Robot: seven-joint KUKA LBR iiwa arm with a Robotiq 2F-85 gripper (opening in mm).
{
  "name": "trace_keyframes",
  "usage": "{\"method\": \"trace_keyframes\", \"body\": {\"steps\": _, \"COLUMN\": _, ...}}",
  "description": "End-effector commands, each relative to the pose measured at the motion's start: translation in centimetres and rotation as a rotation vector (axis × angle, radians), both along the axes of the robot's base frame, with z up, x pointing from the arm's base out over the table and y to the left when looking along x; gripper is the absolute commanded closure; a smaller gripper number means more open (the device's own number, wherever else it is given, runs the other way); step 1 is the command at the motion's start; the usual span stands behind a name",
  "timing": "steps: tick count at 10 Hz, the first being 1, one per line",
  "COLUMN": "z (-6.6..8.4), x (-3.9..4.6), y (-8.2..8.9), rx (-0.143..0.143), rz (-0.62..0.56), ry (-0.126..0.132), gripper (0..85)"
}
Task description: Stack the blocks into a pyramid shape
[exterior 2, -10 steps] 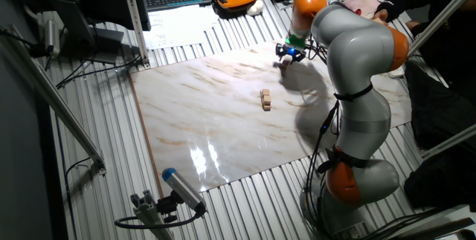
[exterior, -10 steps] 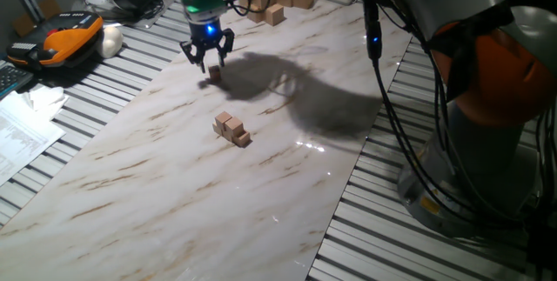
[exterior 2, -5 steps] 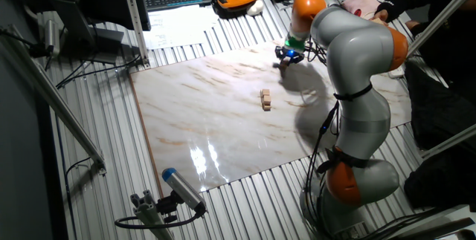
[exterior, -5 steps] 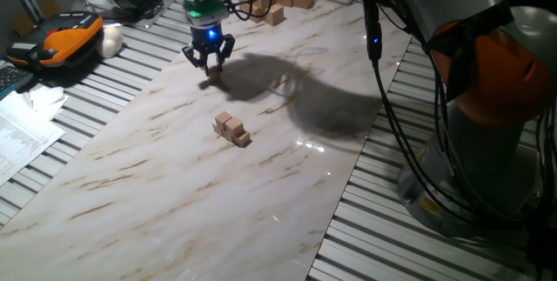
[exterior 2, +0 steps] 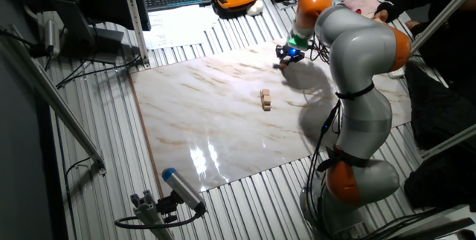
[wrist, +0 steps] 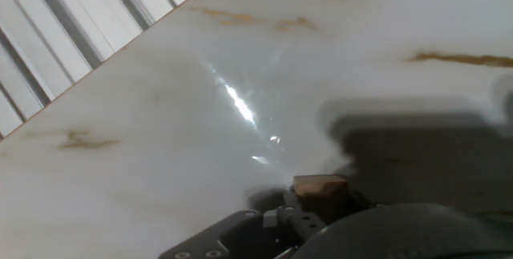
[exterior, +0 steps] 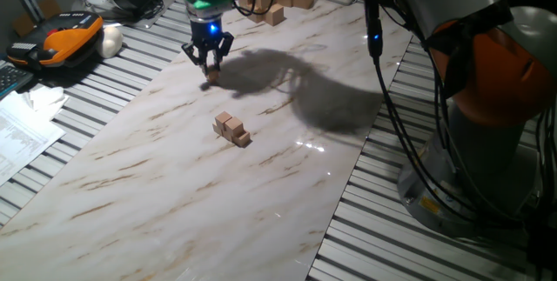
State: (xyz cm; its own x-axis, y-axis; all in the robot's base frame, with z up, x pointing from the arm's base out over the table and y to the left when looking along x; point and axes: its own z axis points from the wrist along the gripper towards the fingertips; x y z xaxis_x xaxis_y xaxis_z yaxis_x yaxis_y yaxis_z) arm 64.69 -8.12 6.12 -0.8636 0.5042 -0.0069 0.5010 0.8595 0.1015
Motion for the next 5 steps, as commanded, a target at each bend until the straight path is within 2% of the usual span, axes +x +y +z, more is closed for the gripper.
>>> {"method": "trace_keyframes", "body": {"steps": 1, "z": 0.6, "x": -0.13, "y": 0.6, "rx": 0.000, "rz": 0.017, "ry": -0.001, "gripper": 85.0}}
{"method": "trace_keyframes", "body": {"steps": 2, "z": 1.2, "x": -0.41, "y": 1.4, "rx": -0.004, "rz": 0.044, "ry": -0.009, "gripper": 85.0}}
{"method": "trace_keyframes", "body": {"steps": 4, "z": 2.6, "x": -1.22, "y": 3.0, "rx": 0.025, "rz": 0.092, "ry": -0.014, "gripper": 85.0}}
{"method": "trace_keyframes", "body": {"steps": 5, "z": 3.2, "x": -2.08, "y": 4.1, "rx": 0.021, "rz": 0.110, "ry": -0.017, "gripper": 85.0}}
